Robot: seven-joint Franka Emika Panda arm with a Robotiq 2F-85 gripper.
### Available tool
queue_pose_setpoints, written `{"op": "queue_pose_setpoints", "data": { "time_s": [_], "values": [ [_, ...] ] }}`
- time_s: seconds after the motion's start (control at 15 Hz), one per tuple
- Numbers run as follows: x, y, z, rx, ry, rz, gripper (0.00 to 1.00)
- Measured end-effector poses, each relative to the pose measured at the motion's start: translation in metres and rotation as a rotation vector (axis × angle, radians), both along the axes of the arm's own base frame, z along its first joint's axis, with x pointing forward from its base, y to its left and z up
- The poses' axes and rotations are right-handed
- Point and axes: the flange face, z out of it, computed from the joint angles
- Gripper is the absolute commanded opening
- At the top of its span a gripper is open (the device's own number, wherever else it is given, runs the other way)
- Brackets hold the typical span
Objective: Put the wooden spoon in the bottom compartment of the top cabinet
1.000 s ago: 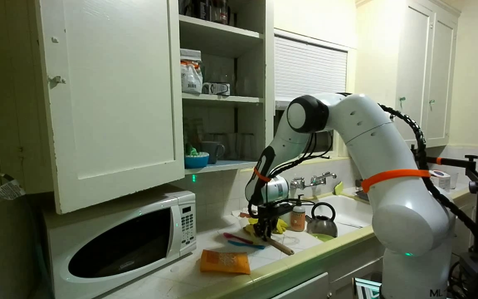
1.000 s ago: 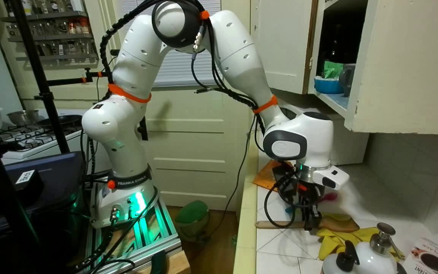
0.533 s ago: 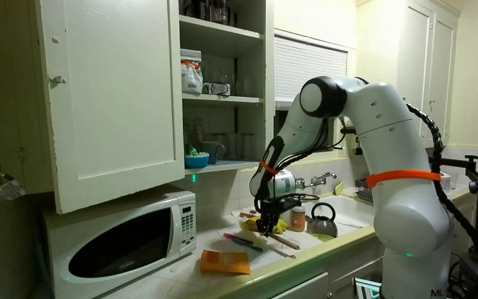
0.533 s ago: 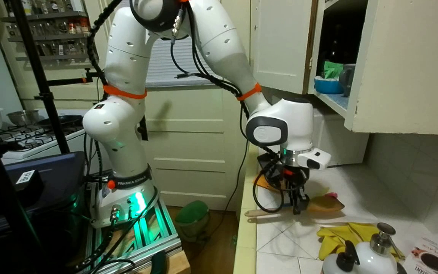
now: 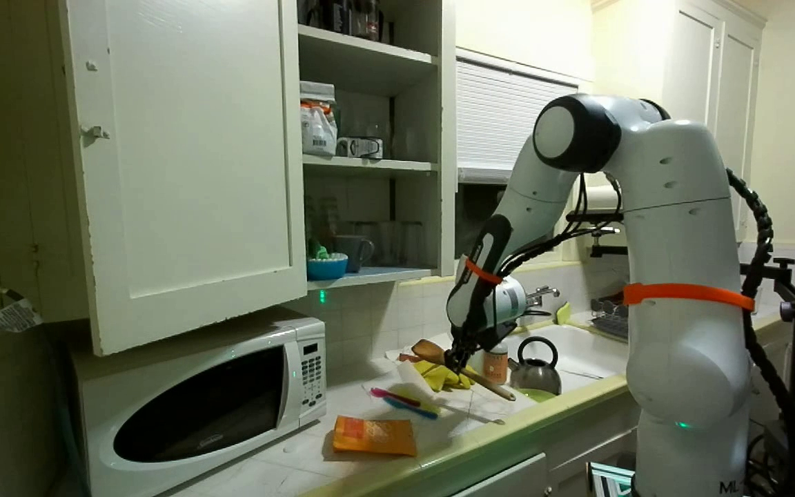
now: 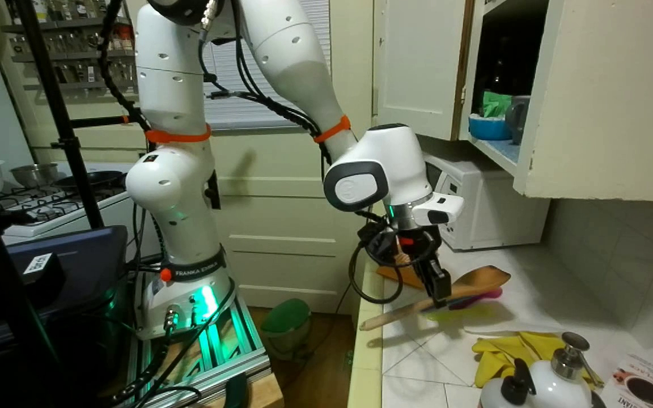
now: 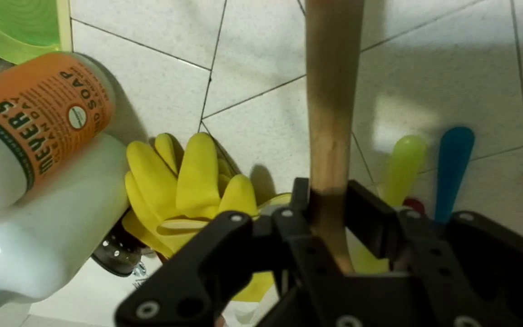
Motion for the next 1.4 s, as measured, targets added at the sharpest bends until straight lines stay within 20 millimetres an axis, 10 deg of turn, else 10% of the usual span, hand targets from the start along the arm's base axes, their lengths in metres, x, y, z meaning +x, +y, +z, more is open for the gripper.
{"op": "queue_pose_setpoints", "data": {
  "time_s": [0.73,1.27,1.4],
  "values": [
    [-0.031,0.056,0.041,0.012,0.146,0.348,0.06],
    [-0.028,0.104,0.158,-0.176,0.151,0.455,0.06],
    [-0.033,0.11,0.187,-0.181,0.104,0.411,0.26]
  ]
}}
